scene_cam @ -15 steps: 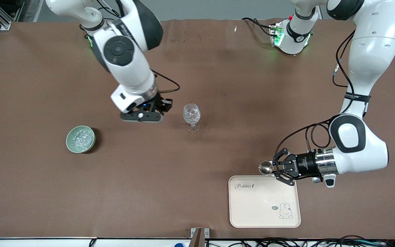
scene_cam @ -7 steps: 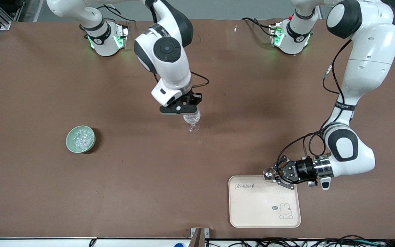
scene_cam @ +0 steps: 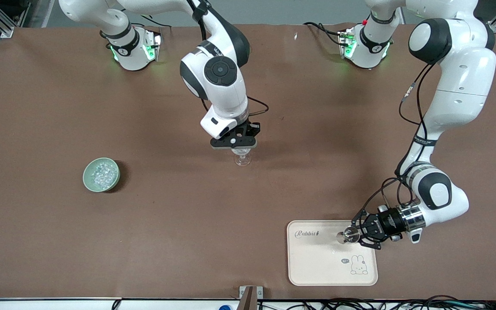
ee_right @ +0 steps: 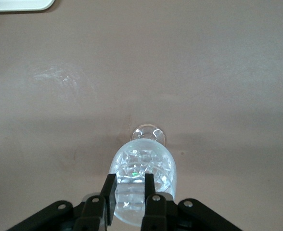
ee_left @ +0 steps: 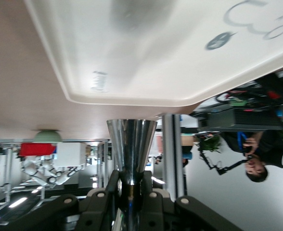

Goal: Pour wine and add ice with both arms

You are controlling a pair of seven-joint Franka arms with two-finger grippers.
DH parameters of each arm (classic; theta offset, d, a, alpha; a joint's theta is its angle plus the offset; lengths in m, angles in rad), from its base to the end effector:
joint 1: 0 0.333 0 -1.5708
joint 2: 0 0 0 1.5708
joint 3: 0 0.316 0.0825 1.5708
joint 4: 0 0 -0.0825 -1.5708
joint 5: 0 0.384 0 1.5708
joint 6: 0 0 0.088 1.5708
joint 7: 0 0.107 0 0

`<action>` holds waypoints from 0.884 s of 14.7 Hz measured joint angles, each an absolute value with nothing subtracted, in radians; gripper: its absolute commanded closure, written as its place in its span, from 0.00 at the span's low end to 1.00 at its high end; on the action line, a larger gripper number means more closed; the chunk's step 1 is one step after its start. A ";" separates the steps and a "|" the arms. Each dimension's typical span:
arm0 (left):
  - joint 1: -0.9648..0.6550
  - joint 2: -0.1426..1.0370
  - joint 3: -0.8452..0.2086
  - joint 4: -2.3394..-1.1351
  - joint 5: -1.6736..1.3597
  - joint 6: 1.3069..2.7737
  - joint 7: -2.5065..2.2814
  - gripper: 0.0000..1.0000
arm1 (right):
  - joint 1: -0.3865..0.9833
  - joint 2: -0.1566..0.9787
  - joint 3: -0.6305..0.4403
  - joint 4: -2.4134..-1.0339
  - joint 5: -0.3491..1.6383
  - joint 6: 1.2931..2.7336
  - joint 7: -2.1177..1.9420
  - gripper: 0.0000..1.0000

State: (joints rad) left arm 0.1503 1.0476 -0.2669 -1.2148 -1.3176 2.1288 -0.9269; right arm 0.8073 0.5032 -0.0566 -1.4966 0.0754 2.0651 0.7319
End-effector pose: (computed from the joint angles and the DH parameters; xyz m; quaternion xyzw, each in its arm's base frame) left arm 0.7614 -0.0706 0.1721 0.4905 0.6384 -0.3366 0.4885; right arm 0.5070 0.4870 0.3848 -0.9992 0.0034 -0.0108 0.0373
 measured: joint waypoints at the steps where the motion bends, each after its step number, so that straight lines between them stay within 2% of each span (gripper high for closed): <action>1: 0.153 1.057 -0.267 -1.207 -1.325 2.140 -0.914 0.99 | 0.808 0.504 -0.057 -1.497 0.075 2.063 0.732 0.90; 3: 0.159 1.085 -0.266 -1.189 -1.356 2.164 -0.890 0.99 | 0.808 0.504 -0.057 -1.496 0.071 2.053 0.731 0.82; 4: 0.160 1.106 -0.266 -1.174 -1.370 2.175 -0.884 0.99 | 0.809 0.504 -0.057 -1.496 0.063 2.044 0.731 0.61; 5: 0.160 1.127 -0.266 -1.158 -1.383 2.185 -0.882 0.99 | 0.809 0.504 -0.057 -1.496 0.052 2.036 0.731 0.21; 6: 0.160 1.149 -0.266 -1.141 -1.392 2.193 -0.881 0.99 | 0.809 0.504 -0.057 -1.496 0.047 2.032 0.731 0.00; 10: 0.160 1.205 -0.267 -1.095 -1.404 2.202 -0.878 0.98 | 0.809 0.504 -0.059 -1.490 0.038 2.024 0.730 0.00; 11: 0.159 1.208 -0.267 -1.092 -1.405 2.202 -0.877 0.95 | 0.809 0.504 -0.061 -1.486 0.038 2.020 0.730 0.00; 12: 0.159 1.208 -0.267 -1.090 -1.405 2.202 -0.877 0.90 | 0.808 0.502 -0.065 -1.481 0.037 2.019 0.729 0.00; 13: 0.159 1.208 -0.267 -1.088 -1.405 2.203 -0.877 0.79 | 0.804 0.497 -0.072 -1.473 0.036 2.020 0.727 0.00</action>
